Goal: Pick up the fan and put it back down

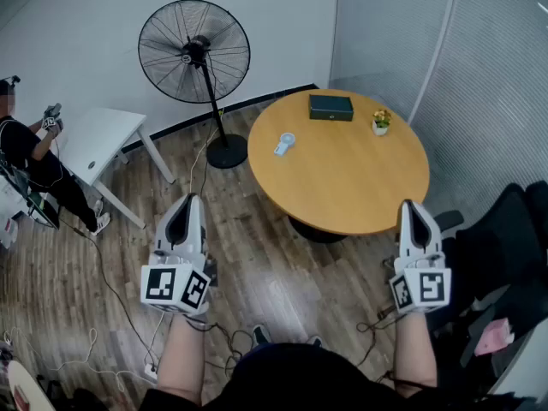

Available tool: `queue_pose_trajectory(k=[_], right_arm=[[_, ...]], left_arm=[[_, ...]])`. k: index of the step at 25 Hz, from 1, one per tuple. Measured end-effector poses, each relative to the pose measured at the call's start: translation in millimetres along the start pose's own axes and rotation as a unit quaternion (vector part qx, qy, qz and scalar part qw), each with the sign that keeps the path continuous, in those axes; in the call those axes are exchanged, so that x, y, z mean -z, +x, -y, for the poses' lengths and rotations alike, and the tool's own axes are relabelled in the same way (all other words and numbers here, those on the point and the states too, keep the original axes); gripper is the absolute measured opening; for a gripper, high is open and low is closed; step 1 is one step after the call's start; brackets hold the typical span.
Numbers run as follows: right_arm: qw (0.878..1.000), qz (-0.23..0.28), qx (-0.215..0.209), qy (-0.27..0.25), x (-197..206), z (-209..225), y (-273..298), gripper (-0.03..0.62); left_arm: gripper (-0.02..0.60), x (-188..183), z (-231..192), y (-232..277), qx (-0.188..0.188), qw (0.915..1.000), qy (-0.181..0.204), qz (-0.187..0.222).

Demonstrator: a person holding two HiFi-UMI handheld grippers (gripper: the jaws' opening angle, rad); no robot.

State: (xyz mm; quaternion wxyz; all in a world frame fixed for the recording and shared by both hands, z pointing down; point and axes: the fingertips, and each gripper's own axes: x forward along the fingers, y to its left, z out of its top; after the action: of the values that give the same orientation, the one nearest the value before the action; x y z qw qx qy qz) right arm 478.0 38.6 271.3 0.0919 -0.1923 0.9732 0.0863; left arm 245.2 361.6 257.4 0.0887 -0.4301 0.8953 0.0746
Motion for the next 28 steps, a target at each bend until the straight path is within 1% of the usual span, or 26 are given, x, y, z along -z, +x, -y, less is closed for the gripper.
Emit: queue_pose_trajectory(k=[3, 6, 9, 12, 13, 14, 15, 16, 20, 25, 28], right_arm=[[1.000, 0.008, -0.011, -0.006, 1.3, -11.1, 2.4, 0.003], [1.000, 0.010, -0.010, -0.008, 0.3, -17.0, 3.7, 0.003], [1.000, 0.011, -0.002, -0.005, 0.0, -19.7, 7.2, 0.003], [1.000, 0.018, 0.016, 0.002, -0.4, -23.0, 11.4, 0.003], [1.000, 0.017, 0.020, 0.001, 0.6, -25.8, 13.5, 0.048], [1.000, 0.013, 0.022, -0.001, 2.3, -29.3, 16.3, 0.130], [1.000, 0.009, 0.023, -0.001, 4.3, -33.1, 19.5, 0.156], [1.000, 0.005, 0.023, 0.002, 6.5, -36.7, 23.0, 0.156], [1.000, -0.005, 0.026, 0.010, 12.6, -56.7, 37.7, 0.156], [0.999, -0.017, 0.029, -0.004, 19.0, -106.9, 51.2, 0.156], [0.999, -0.023, 0.026, -0.005, 26.1, -128.6, 60.2, 0.153]], left_arm=[[0.011, 0.7, -7.7, -0.4, 0.007, 1.0000, 0.004, -0.002], [0.011, 2.5, -13.7, -1.7, 0.011, 0.9999, 0.004, -0.003], [0.011, 6.2, -21.2, -1.5, 0.012, 0.9999, -0.002, -0.004], [0.011, 8.5, -35.3, -2.8, 0.010, 0.9999, -0.001, -0.003], [0.076, 8.1, -40.9, -3.8, 0.008, 1.0000, 0.000, -0.002], [0.197, 7.8, -46.5, -4.8, 0.006, 1.0000, 0.001, -0.001], [0.230, 8.5, -52.0, -5.6, 0.005, 1.0000, 0.001, -0.001], [0.242, 10.5, -57.1, -5.9, 0.006, 1.0000, 0.000, -0.001], [0.245, 30.1, -81.9, -3.9, 0.016, 0.9997, -0.014, -0.013], [0.245, 59.2, -139.8, -17.2, 0.020, 0.9985, -0.042, -0.030], [0.245, 71.7, -164.4, -22.1, 0.018, 0.9978, -0.049, -0.040]])
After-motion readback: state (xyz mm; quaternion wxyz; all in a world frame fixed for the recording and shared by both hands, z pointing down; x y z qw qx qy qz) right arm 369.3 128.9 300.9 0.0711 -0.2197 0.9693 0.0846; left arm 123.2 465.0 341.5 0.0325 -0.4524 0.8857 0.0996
